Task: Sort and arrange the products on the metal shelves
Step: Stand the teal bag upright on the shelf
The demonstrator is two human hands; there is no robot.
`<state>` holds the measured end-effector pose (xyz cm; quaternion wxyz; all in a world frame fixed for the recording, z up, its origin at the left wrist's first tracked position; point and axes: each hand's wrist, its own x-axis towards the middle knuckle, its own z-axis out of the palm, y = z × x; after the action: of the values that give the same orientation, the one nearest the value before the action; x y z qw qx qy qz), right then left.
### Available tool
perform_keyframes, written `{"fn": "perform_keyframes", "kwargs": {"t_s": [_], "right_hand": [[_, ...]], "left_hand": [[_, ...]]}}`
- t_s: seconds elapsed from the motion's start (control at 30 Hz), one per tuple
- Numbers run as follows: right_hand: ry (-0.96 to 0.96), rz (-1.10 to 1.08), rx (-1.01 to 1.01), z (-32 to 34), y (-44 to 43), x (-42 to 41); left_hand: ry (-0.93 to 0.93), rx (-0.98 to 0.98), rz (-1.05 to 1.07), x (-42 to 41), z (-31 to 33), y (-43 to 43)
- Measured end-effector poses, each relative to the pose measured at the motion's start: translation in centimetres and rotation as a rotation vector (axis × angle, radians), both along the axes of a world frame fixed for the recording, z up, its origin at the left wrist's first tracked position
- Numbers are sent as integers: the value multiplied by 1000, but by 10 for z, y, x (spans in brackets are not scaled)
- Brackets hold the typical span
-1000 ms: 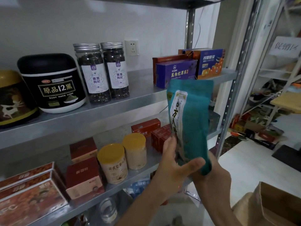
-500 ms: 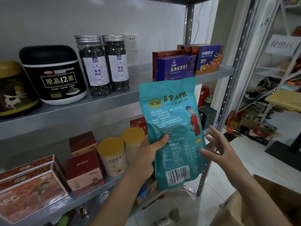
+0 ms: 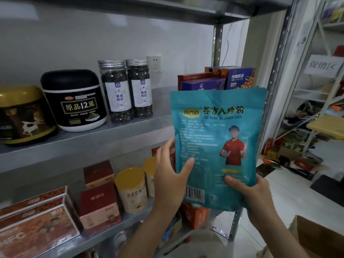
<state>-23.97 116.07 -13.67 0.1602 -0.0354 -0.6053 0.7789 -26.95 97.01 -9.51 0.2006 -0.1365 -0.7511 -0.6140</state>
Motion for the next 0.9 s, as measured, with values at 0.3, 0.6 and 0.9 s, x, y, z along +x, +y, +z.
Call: {"fn": "perform_keyframes", "kwargs": {"t_s": [0.3,0.6,0.9], "right_hand": [[293,-586,640,1,-69,12],[386,-304,900,-19,-67,29],[74,529,255,66,47,-27]], "left_hand": [[-176,62,-367,34,24,32],[-38,109,-249,9,29,13],[-181,221,-504,-11,42,-18]]}}
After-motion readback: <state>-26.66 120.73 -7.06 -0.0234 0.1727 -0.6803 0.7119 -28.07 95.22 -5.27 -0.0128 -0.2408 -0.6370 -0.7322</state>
